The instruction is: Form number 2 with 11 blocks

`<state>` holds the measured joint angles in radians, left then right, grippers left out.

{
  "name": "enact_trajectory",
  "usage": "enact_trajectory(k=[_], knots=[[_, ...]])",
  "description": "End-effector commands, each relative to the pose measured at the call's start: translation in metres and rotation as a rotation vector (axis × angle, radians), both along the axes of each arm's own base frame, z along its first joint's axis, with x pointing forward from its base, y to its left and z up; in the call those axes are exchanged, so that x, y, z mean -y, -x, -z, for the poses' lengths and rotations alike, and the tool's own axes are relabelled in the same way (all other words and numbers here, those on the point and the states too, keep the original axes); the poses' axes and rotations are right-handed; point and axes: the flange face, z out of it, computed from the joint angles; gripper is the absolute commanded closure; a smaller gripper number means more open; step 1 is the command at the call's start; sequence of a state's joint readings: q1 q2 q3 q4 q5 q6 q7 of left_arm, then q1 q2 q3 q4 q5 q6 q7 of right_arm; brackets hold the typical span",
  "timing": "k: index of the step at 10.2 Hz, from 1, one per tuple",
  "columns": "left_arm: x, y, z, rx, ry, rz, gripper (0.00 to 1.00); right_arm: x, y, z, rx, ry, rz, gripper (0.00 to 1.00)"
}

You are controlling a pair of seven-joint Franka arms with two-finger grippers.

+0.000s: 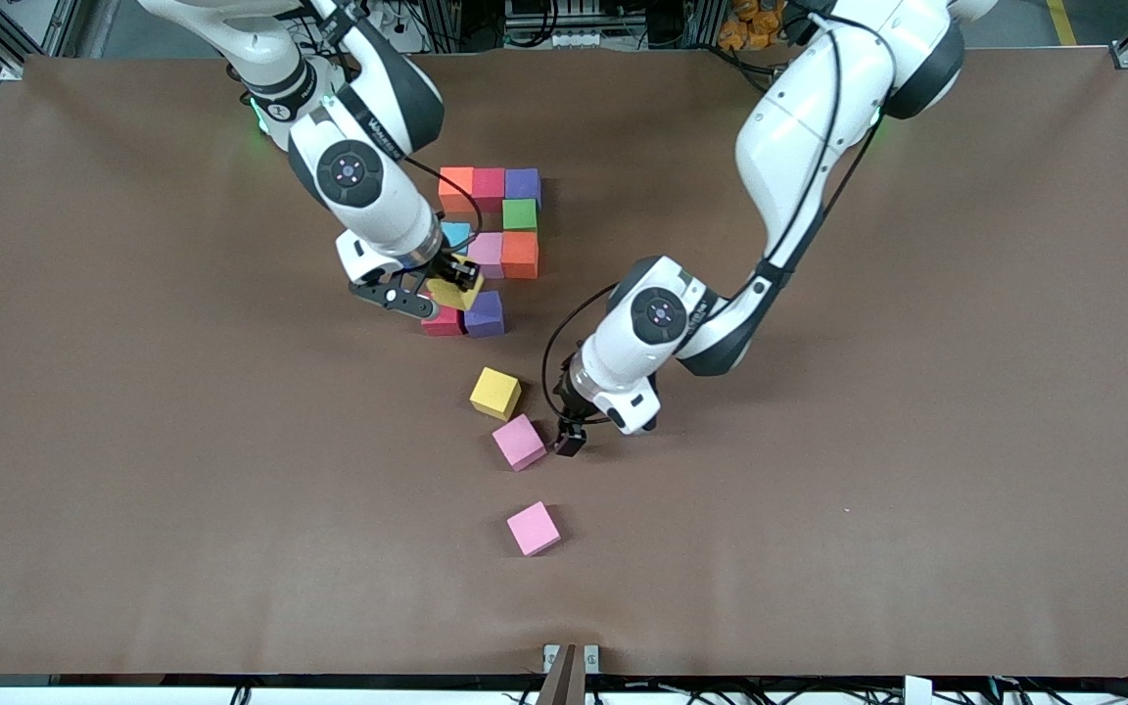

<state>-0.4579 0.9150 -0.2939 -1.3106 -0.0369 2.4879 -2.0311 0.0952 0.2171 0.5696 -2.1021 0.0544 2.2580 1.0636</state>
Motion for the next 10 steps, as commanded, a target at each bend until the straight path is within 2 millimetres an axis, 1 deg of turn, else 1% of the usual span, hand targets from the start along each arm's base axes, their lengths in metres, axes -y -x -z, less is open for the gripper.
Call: enact_trajectory(k=[1, 2, 3, 4, 5, 6, 7, 8, 9, 10], knots=[[-0.031, -0.009, -0.034, -0.059, -0.026, 0.117, 0.0, -0.04, 0.002, 0.009, -0.027, -0.034, 0.193, 1.0], [-0.045, -0.016, -0.044, -0.064, -0.035, 0.18, 0.0, -0.055, 0.001, 0.017, -0.042, -0.045, 0.337, 1.0], [-0.055, -0.017, -0.044, -0.079, -0.051, 0.239, 0.0, -0.07, -0.002, 0.029, -0.068, -0.035, 0.469, 1.0], [-0.07, -0.023, -0.046, -0.075, -0.064, 0.292, 0.0, -0.078, -0.007, 0.038, -0.086, -0.019, 0.578, 1.0], [-0.074, -0.024, -0.043, -0.069, -0.072, 0.371, 0.0, -0.08, -0.014, 0.046, -0.102, -0.004, 0.682, 1.0], [-0.074, -0.022, -0.038, -0.054, -0.073, 0.439, 0.0, -0.076, -0.023, 0.053, -0.118, 0.011, 0.781, 1.0], [-0.07, -0.018, -0.036, -0.039, -0.078, 0.5, 0.0, -0.071, -0.029, 0.061, -0.124, 0.015, 0.855, 1.0], [-0.068, -0.015, -0.035, -0.026, -0.093, 0.572, 0.0, -0.068, -0.032, 0.071, -0.133, 0.02, 0.921, 1.0], [-0.072, -0.015, -0.038, -0.021, -0.105, 0.639, 0.0, -0.068, -0.032, 0.077, -0.141, 0.032, 0.956, 1.0], [-0.08, -0.017, -0.043, -0.009, -0.112, 0.719, 0.0, -0.068, -0.03, 0.079, -0.144, 0.037, 0.966, 1.0]])
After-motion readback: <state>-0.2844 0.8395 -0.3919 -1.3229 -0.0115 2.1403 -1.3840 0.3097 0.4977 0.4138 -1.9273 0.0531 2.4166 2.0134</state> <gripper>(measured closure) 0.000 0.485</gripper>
